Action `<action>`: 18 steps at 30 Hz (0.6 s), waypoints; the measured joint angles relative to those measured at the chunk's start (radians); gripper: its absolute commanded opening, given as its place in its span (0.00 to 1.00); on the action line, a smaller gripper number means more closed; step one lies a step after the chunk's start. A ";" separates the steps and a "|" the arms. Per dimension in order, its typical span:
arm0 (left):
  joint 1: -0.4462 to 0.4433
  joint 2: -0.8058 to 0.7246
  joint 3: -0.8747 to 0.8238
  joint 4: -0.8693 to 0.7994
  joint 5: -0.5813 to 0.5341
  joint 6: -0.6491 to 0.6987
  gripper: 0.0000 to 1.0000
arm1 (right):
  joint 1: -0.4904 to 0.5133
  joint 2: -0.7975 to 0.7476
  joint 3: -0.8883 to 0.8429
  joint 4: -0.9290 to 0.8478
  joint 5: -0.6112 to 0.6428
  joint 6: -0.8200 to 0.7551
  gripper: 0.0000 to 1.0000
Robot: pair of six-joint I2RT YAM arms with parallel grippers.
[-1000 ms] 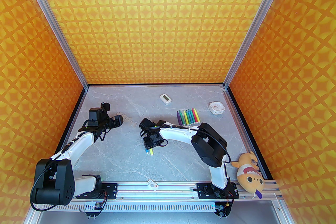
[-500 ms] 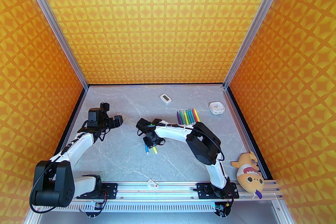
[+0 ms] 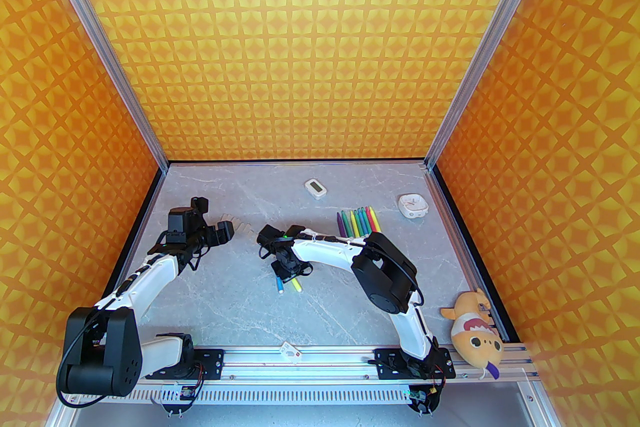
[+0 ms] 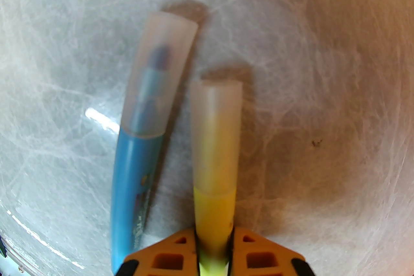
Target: Open the pen caps
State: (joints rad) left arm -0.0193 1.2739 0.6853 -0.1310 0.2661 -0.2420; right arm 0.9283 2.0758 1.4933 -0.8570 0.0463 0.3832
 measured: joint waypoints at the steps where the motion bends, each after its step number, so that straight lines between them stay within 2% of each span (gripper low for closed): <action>1: 0.000 0.000 0.000 0.005 0.012 0.000 0.84 | -0.009 -0.011 -0.018 0.021 -0.006 -0.003 0.01; 6: -0.002 0.007 0.000 0.040 0.101 -0.001 0.82 | -0.070 -0.126 -0.183 0.185 -0.029 -0.029 0.00; 10: -0.029 0.040 0.000 0.089 0.186 -0.021 0.81 | -0.137 -0.303 -0.348 0.343 -0.092 -0.040 0.00; 13: -0.074 0.069 0.000 0.129 0.245 -0.040 0.78 | -0.169 -0.393 -0.387 0.433 -0.131 -0.050 0.00; 18: -0.161 0.138 0.034 0.175 0.352 -0.064 0.74 | -0.174 -0.442 -0.399 0.542 -0.177 -0.069 0.00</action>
State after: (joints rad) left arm -0.1802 1.4120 0.7189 0.0441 0.6178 -0.3061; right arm 0.7540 1.6337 1.0943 -0.3153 -0.1303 0.3141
